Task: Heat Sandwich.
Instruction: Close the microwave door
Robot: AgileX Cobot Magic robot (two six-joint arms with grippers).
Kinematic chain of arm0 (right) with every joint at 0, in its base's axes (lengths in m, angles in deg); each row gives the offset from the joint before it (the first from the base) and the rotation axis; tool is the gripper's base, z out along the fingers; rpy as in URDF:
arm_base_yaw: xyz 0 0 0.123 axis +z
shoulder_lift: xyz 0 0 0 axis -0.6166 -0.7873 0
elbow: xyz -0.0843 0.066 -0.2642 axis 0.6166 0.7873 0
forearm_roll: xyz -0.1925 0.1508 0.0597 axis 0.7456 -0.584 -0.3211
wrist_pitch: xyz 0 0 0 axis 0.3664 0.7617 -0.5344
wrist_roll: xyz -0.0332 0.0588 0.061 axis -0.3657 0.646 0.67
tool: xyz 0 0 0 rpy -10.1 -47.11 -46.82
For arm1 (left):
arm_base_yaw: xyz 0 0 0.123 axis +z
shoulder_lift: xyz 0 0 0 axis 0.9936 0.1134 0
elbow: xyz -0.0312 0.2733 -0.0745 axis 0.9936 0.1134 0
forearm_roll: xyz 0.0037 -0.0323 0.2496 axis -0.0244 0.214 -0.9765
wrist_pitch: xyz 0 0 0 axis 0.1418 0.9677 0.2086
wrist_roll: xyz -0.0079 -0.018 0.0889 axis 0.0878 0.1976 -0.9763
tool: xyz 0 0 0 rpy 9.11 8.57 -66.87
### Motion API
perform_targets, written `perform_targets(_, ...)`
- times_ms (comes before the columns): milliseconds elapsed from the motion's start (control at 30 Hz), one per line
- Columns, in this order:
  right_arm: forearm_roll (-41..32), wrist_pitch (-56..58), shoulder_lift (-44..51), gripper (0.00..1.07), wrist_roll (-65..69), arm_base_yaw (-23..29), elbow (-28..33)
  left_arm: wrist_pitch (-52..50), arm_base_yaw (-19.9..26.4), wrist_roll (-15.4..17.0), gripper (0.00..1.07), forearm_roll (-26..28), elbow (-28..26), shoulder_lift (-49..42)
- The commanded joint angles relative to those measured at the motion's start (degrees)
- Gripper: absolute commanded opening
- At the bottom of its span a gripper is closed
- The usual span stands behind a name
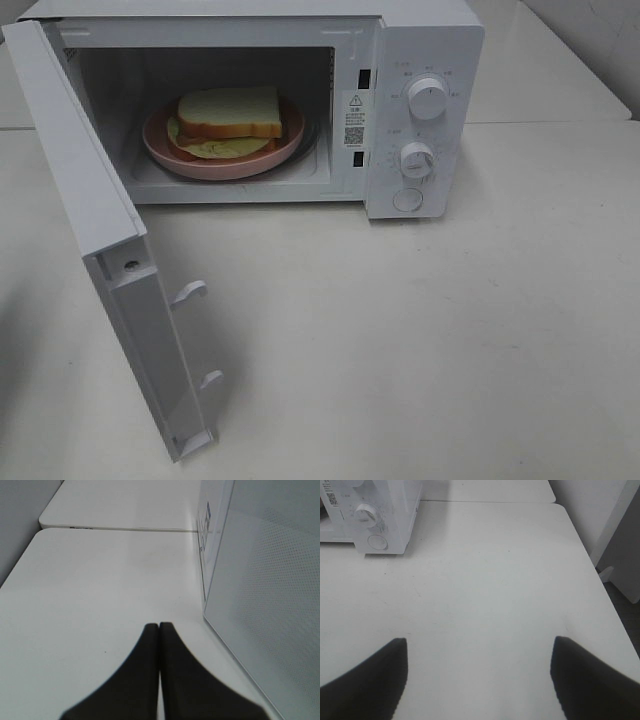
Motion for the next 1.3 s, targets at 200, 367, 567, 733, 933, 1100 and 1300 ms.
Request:
perform_targets(200, -0.2, -0.7, 1.5, 0.76, -0.4, -0.3, 0.0, -19.9, 0.1, 2.4, 0.0, -9.1, 0.2, 10.9)
perform_targets(367, -0.2, -0.7, 1.5, 0.76, -0.4, -0.3, 0.0, -22.9, -0.7, 4.5, 0.0, -16.4, 0.2, 15.5)
perform_targets(567, -0.2, -0.7, 1.5, 0.76, -0.4, -0.3, 0.0, -25.3, -4.5, 6.1, 0.0, -18.1, -2.0, 20.8)
perform_targets(733, -0.2, -0.7, 1.5, 0.76, -0.4, -0.3, 0.0, -26.6, -9.3, 6.1, 0.0, -18.1, -4.6, 24.9)
perform_targets(933, -0.2, -0.7, 1.5, 0.76, -0.4, -0.3, 0.0, -27.5, -14.4, 6.1, 0.0, -18.1, -8.1, 29.5)
perform_targets(1100, -0.2, -0.7, 1.5, 0.76, -0.4, -0.3, 0.0, -27.6, -18.3, 6.1, 0.0, -17.6, -12.1, 32.8)
perform_targets(1300, -0.2, -0.7, 1.5, 0.76, -0.4, -0.3, 0.0, -27.6, -22.6, 6.1, 0.0, -15.3, -16.7, 36.4)
